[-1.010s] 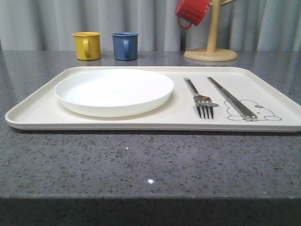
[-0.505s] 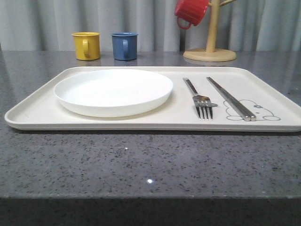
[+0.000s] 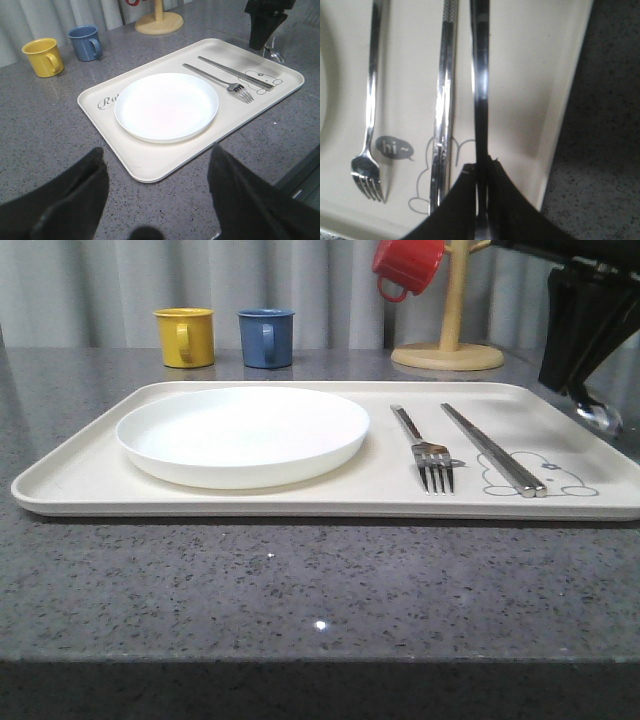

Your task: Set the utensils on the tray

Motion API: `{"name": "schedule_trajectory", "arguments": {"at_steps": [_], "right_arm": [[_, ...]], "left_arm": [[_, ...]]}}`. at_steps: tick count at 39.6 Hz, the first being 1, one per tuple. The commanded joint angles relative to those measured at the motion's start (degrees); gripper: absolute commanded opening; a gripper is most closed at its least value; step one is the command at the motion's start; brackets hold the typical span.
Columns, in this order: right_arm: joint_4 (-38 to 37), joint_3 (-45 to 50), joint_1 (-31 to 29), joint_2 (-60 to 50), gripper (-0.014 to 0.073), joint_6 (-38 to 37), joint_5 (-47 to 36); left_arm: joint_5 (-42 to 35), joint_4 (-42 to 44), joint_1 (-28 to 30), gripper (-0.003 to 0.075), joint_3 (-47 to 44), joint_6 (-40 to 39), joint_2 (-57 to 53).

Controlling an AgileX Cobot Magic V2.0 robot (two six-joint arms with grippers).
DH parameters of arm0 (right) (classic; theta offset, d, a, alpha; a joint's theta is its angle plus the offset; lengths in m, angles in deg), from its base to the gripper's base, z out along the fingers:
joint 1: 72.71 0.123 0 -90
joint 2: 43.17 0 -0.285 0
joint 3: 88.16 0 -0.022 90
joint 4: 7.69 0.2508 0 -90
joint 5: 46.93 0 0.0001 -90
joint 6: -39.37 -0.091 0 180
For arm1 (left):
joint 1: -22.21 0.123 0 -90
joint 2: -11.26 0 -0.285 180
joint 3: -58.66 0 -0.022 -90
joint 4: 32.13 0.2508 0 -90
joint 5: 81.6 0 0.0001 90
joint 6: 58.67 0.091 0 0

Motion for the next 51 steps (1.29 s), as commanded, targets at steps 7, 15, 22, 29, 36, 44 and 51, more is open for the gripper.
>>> {"name": "schedule_trajectory", "arguments": {"at_steps": [7,15,22,29,36,44,51], "right_arm": [[1.06,-1.82,-0.06,2.62,0.0041,-1.80,0.96],[1.06,-1.82,-0.06,3.12,0.0161,-1.80,1.34],[1.00,-1.82,-0.06,2.99,0.0317,-1.74,0.99],[0.71,-1.82,-0.06,0.40,0.0330,1.37,0.99],[0.29,-1.82,-0.06,-5.71,0.0330,4.75,0.44],[-3.31,-1.82,-0.06,-14.76,0.0330,5.19,0.55],[-5.18,0.14,-0.06,-24.13,0.0330,5.32,-0.41]], "left_arm": [[-4.64,-0.21,-0.36,0.0418,1.47,-0.40,0.66],[-4.64,-0.21,-0.36,0.0418,1.47,-0.40,0.66],[-4.64,-0.21,-0.36,0.0418,1.47,-0.40,0.66],[-4.64,-0.21,-0.36,0.0418,1.47,-0.40,0.66],[-4.64,-0.21,-0.36,0.0418,1.47,-0.40,0.66],[-4.64,-0.21,-0.36,0.0418,1.47,-0.40,0.66],[-4.64,-0.21,-0.36,0.0418,1.47,-0.40,0.66]]}}
